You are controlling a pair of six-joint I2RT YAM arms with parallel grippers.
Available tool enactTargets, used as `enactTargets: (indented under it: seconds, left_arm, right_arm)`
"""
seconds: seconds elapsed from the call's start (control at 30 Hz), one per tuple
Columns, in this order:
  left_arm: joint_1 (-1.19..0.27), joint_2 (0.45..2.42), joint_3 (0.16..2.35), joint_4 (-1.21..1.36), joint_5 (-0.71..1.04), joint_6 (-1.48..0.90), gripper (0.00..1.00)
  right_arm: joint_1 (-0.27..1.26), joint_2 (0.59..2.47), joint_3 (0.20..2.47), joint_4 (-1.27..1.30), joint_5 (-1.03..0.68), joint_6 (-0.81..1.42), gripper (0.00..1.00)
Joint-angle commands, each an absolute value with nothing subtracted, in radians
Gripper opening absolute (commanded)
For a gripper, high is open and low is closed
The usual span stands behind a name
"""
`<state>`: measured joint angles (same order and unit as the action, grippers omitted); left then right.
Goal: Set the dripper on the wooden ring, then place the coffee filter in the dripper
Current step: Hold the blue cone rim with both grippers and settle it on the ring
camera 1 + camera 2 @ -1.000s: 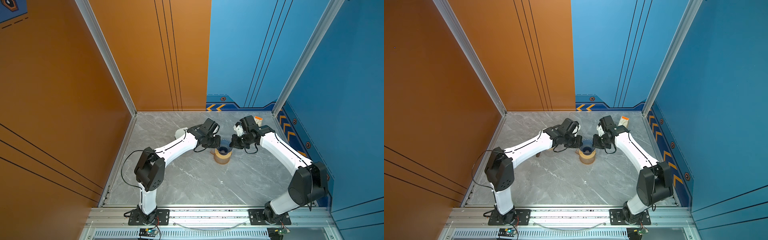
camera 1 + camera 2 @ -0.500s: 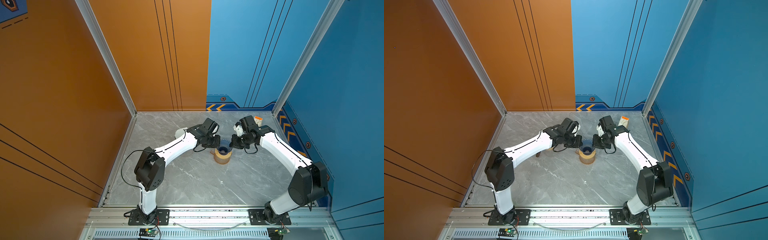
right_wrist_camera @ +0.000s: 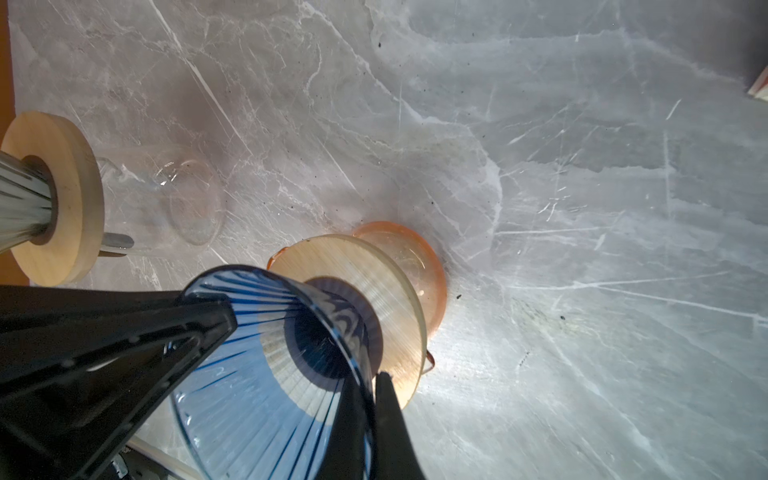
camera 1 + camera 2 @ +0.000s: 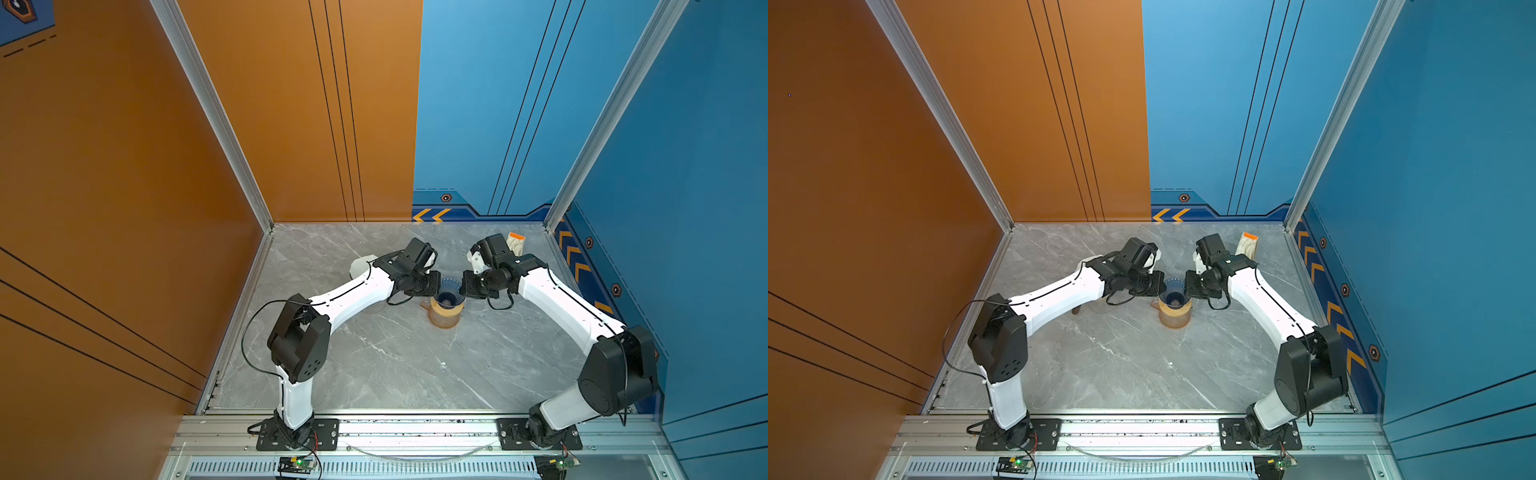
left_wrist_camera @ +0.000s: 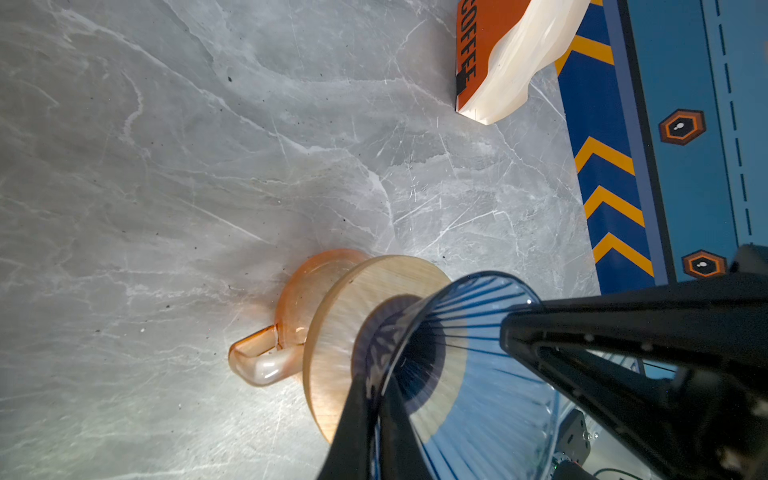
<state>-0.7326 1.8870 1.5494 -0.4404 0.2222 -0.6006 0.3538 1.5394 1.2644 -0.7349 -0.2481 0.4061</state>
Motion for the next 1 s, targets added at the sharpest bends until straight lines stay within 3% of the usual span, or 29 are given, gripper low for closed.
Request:
enactTargets:
  seconds: [0.0,0.7,0.97]
  left_arm:
    - [-0.732,1.928,1.493,-0.495,0.231,-0.583,0.00]
    - [-0.719,1.901,1.512,-0.497,0.281,-0.612,0.00]
    - [-0.719,1.887,1.563,-0.497,0.293,-0.605,0.07]
  right_arm:
    - [0.354,1.562,1.205,-0.739,-0.176,0.410,0.00]
    - [0.356,1.580,1.261,-0.763,-0.259,0.450,0.02]
    - [0.354,1.582,1.315,-0.780,-0.291,0.442,0.06]
